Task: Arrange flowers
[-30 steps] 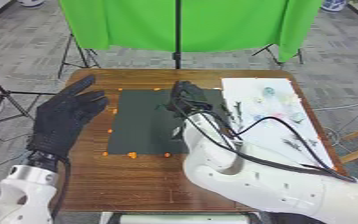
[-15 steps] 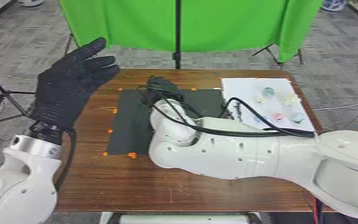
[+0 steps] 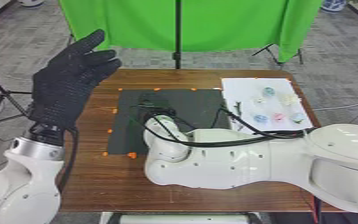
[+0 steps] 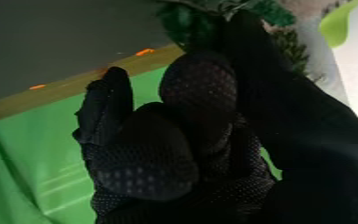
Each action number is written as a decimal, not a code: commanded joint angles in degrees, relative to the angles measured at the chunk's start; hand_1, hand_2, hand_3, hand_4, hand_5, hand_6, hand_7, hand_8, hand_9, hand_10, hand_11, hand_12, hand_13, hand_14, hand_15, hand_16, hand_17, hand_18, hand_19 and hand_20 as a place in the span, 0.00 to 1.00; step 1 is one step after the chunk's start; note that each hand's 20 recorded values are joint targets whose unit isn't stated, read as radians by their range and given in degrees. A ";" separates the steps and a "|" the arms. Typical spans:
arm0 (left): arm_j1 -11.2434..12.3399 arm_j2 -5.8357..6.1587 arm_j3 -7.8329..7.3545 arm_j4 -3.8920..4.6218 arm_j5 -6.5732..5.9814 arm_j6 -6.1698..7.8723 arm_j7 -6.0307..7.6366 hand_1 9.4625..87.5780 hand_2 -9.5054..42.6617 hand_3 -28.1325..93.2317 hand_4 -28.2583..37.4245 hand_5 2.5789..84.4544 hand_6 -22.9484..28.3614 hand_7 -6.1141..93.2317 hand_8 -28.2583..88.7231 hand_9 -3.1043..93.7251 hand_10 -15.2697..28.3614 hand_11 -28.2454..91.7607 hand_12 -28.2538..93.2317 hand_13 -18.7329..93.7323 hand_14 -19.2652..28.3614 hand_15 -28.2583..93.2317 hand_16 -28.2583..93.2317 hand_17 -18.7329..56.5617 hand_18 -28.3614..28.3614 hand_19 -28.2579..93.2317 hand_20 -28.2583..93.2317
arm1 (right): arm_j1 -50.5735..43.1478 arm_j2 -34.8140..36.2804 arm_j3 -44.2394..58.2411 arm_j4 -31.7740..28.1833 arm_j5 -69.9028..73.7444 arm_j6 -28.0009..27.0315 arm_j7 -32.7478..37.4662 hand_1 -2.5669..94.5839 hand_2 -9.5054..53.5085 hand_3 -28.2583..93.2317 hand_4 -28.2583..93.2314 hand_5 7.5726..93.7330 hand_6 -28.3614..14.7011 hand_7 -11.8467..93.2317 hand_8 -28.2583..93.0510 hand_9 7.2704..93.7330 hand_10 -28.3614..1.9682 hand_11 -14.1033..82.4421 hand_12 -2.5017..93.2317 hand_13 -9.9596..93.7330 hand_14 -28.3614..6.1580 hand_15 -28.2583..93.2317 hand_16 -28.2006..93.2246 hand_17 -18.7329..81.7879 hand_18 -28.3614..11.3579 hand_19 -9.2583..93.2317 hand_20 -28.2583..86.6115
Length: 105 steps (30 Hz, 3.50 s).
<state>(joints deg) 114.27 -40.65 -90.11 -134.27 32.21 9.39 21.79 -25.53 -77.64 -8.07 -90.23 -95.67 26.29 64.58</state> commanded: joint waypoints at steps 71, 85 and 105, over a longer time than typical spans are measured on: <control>7.11 -3.45 -4.99 -2.14 -0.39 1.88 -3.24 0.19 0.31 0.89 0.13 0.42 0.64 0.23 0.15 0.38 0.85 0.48 0.33 0.37 1.00 0.65 0.16 0.11 0.93 0.68 0.37 | -7.72 4.26 6.53 -6.91 6.93 -23.52 -3.26 0.35 0.17 0.82 0.04 0.91 0.58 0.24 0.14 0.95 0.50 0.67 0.29 0.94 0.56 0.84 0.40 0.60 0.11 1.00 0.40; 6.40 -2.80 -4.18 -1.95 -0.62 2.18 -2.50 0.19 0.31 0.89 0.13 0.42 0.64 0.23 0.15 0.38 0.85 0.48 0.33 0.37 1.00 0.65 0.16 0.11 0.93 0.68 0.37 | -7.90 2.77 7.15 -8.20 8.11 -23.11 -5.54 0.35 0.18 0.82 0.04 0.88 0.58 0.24 0.13 0.94 0.50 0.67 0.29 0.93 0.55 0.84 0.40 0.60 0.11 1.00 0.40; 15.08 -5.23 -9.40 -4.47 -0.54 5.00 -2.47 0.19 0.31 0.89 0.13 0.42 0.64 0.23 0.15 0.39 0.85 0.48 0.33 0.37 1.00 0.65 0.16 0.11 0.93 0.68 0.37 | -5.63 7.13 5.80 -13.84 1.58 -18.14 -4.35 0.35 0.15 0.84 0.04 0.99 0.64 0.28 0.14 0.97 0.57 0.69 0.28 0.96 0.57 0.84 0.39 0.62 0.11 1.00 0.42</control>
<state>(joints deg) 123.19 -44.46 -96.85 -137.09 31.70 12.03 18.72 -32.40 -73.51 -1.97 -100.09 -89.82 9.92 59.47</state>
